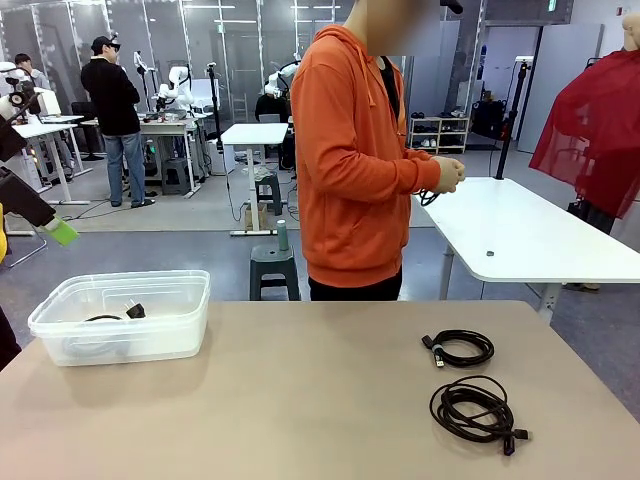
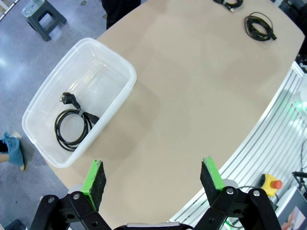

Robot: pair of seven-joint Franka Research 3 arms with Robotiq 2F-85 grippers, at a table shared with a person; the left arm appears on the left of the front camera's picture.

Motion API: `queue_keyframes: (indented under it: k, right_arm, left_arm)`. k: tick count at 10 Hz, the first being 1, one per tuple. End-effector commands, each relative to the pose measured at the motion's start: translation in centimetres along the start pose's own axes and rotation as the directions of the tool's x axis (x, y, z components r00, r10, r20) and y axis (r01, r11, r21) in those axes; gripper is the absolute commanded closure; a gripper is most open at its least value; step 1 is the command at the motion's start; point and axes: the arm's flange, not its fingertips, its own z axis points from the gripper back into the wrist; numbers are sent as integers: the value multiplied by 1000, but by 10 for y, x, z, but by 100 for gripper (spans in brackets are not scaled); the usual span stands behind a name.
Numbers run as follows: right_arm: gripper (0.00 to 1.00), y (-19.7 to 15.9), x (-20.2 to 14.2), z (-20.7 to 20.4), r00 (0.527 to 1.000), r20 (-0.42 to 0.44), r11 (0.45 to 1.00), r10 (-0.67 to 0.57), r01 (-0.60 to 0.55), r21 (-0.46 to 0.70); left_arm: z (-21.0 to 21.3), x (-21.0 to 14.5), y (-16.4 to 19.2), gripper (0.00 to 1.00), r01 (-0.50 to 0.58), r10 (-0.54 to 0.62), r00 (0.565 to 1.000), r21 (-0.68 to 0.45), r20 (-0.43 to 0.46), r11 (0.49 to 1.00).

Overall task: Organize and store the cables.
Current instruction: Place the Power Cable into the Organizing box.

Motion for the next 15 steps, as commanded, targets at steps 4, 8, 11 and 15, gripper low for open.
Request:
queue_keyframes:
  k: [4, 8, 11, 15]
  right_arm:
    - [0, 1, 0, 0, 1000, 7, 1000, 4, -4, 1]
    - [0, 1, 0, 0, 1000, 7, 1000, 4, -4, 1]
    - [0, 1, 0, 0, 1000, 7, 1000, 4, -4, 1]
    - [0, 1, 0, 0, 1000, 7, 1000, 4, -4, 1]
  left_arm:
    - [0, -3, -3, 0, -6, 6, 1000, -2, 3, 1000]
    - [0, -3, -3, 0, -6, 6, 1000, -2, 3, 1000]
    - [0, -3, -3, 0, -6, 6, 1000, -2, 3, 1000]
    - [0, -3, -3, 0, -6, 6, 1000, -2, 3, 1000]
